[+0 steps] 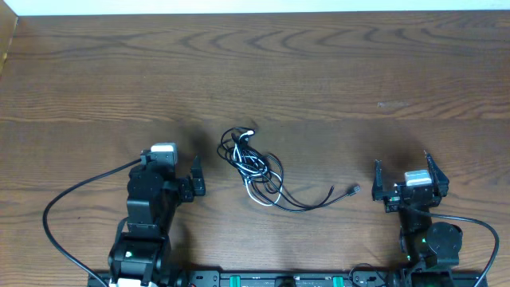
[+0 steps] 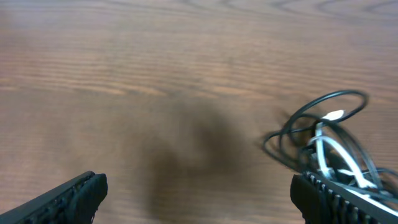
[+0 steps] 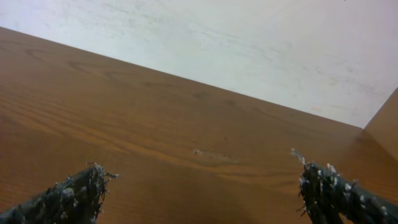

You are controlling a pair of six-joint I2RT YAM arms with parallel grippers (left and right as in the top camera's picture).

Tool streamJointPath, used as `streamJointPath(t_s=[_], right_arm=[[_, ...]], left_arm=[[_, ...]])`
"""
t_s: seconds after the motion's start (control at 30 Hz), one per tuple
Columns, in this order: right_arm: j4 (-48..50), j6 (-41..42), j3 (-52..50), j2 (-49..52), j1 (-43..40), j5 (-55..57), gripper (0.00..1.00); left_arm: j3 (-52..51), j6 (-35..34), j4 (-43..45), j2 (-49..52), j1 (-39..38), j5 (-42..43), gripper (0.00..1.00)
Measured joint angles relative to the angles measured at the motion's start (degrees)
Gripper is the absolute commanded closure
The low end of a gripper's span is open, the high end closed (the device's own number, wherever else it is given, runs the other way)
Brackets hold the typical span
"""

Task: Untangle cables
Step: 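Move the left gripper forward over the tangled black and white cables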

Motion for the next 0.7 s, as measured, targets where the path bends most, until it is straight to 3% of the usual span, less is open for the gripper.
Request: streamJointPath(t_s=[0.5, 0.7], right_arm=[[0.00, 0.00, 0.00, 0.00, 0.00, -0.02, 0.01], [0.00, 0.00, 0.00, 0.00, 0.00, -0.02, 0.01]], left_arm=[[18.51, -0.35, -13.53, 13.05, 0.00, 10.54, 0.00], [20.83, -0.42, -13.70, 13.88, -0.02, 13.68, 0.00]])
